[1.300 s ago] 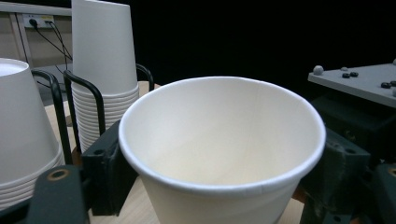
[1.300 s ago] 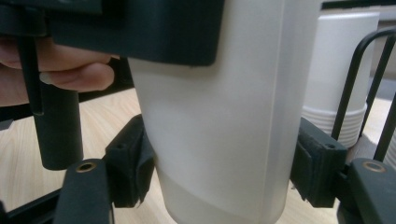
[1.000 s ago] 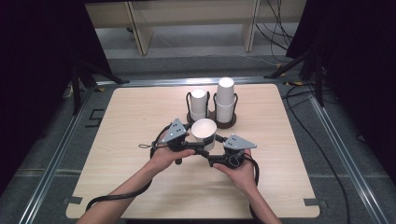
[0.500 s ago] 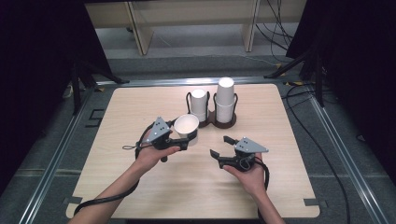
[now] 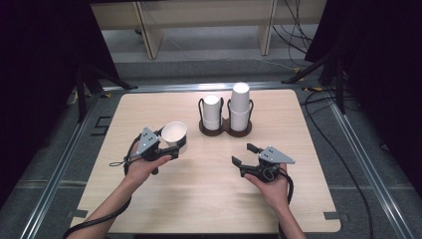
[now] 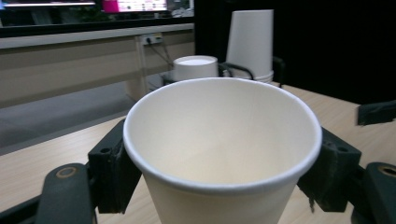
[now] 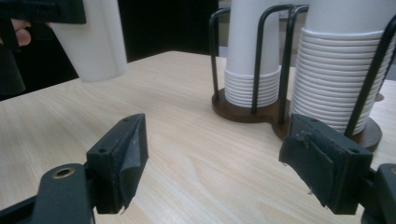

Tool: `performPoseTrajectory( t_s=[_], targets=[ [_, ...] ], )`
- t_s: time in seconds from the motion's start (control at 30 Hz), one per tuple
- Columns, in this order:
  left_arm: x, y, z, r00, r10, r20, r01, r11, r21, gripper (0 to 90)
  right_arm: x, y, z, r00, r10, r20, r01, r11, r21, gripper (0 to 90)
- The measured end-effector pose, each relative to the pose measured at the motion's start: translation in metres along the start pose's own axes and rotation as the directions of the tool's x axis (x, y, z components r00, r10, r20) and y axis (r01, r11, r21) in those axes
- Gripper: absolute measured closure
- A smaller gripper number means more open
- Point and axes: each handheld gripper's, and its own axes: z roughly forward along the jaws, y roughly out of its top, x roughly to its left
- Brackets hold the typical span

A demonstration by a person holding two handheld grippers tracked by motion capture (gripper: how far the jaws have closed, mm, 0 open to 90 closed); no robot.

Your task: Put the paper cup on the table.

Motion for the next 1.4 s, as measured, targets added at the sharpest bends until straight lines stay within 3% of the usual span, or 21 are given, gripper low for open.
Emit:
performPoseTrajectory(
  t_s=[0.07,0.1,0.2,0.27,0.3,0.33,0.37,0.47,0.6,0.67,0.87,0.9,1.0,1.13,1.17,1.2,1.27,1.3,1.4],
  targets=[
    [0.006,-0.005,-0.002,0.9998,-0.007,-0.021,0.006,0.9999,-0.011,24.0,-0.001,0.000,-0.001,0.9999,-0.008,0.011,0.008,1.000,0.001,21.9],
    [0.008,-0.007,-0.006,0.9990,-0.011,-0.043,0.011,0.9999,0.013,24.0,-0.001,-0.001,-0.001,0.9998,0.019,0.004,-0.019,1.000,0.006,21.9],
    [0.015,-0.014,-0.010,0.9965,-0.015,-0.082,0.017,0.9994,0.029,24.0,-0.004,-0.001,-0.002,0.9997,-0.001,0.025,0.001,1.000,0.002,21.9],
    [0.019,-0.018,-0.012,0.9942,-0.008,-0.107,0.012,0.9991,0.040,24.0,-0.003,0.000,-0.003,0.9997,0.015,0.020,-0.015,1.000,0.004,21.9],
    [0.021,-0.021,-0.011,0.9933,-0.014,-0.114,0.017,0.9996,0.023,24.0,-0.004,0.000,-0.002,0.9998,0.012,0.016,-0.011,1.000,-0.016,22.0],
    [0.022,-0.022,-0.013,0.9906,-0.011,-0.137,0.017,0.9988,0.046,24.1,-0.003,0.000,-0.003,0.9995,0.030,0.007,-0.030,1.000,-0.007,22.0],
    [0.024,-0.023,-0.013,0.9890,-0.006,-0.148,0.013,0.9986,0.051,24.1,-0.004,0.000,-0.004,0.9995,0.013,0.028,-0.013,1.000,-0.009,22.0],
    [0.029,-0.028,-0.014,0.9833,-0.009,-0.182,0.020,0.9984,0.054,24.1,-0.005,0.000,-0.004,0.9998,0.001,0.022,-0.001,1.000,-0.013,22.1],
    [0.035,-0.034,-0.013,0.9743,-0.007,-0.225,0.028,0.9956,0.090,24.1,-0.004,0.000,-0.004,0.9991,0.036,0.022,-0.035,0.999,-0.022,22.2],
    [0.037,-0.037,-0.012,0.9700,0.001,-0.243,0.025,0.9942,0.105,24.1,-0.005,0.001,-0.005,0.9993,0.017,0.034,-0.017,1.000,-0.011,22.2],
    [0.043,-0.044,-0.010,0.9617,-0.019,-0.273,0.054,0.9908,0.124,23.7,-0.006,0.000,-0.004,0.9993,0.024,0.029,-0.023,0.999,-0.026,22.3],
    [0.044,-0.045,-0.010,0.9619,-0.018,-0.273,0.055,0.9902,0.129,23.5,-0.004,0.000,-0.005,0.9982,0.050,0.034,-0.049,0.999,-0.017,22.3],
    [0.046,-0.047,-0.009,0.9582,-0.024,-0.285,0.066,0.9883,0.138,23.1,-0.004,0.000,-0.006,0.9980,0.046,0.043,-0.046,0.999,0.011,22.1],
    [0.047,-0.050,-0.009,0.9562,-0.035,-0.291,0.080,0.9865,0.143,22.6,-0.006,0.000,-0.007,0.9985,0.024,0.048,-0.024,1.000,0.001,22.0],
    [0.048,-0.051,-0.009,0.9559,-0.036,-0.292,0.081,0.9863,0.144,22.5,-0.007,-0.001,-0.005,0.9991,0.014,0.039,-0.013,0.999,-0.037,22.0],
    [0.048,-0.051,-0.008,0.9551,-0.039,-0.294,0.083,0.9867,0.140,22.4,-0.006,0.000,-0.005,0.9988,0.042,0.023,-0.042,0.999,-0.023,22.0],
    [0.048,-0.053,-0.008,0.9561,-0.038,-0.291,0.081,0.9870,0.139,22.3,-0.005,0.000,-0.004,0.9987,0.050,0.014,-0.049,0.999,-0.021,22.0],
    [0.048,-0.053,-0.008,0.9537,-0.038,-0.298,0.085,0.9856,0.146,22.3,-0.005,0.000,-0.004,0.9984,0.052,0.023,-0.051,0.999,-0.018,21.9],
    [0.048,-0.056,-0.008,0.9553,-0.038,-0.293,0.083,0.9859,0.145,22.0,-0.006,0.000,-0.004,0.9991,0.025,0.033,-0.024,0.999,-0.025,21.8]
  ],
)
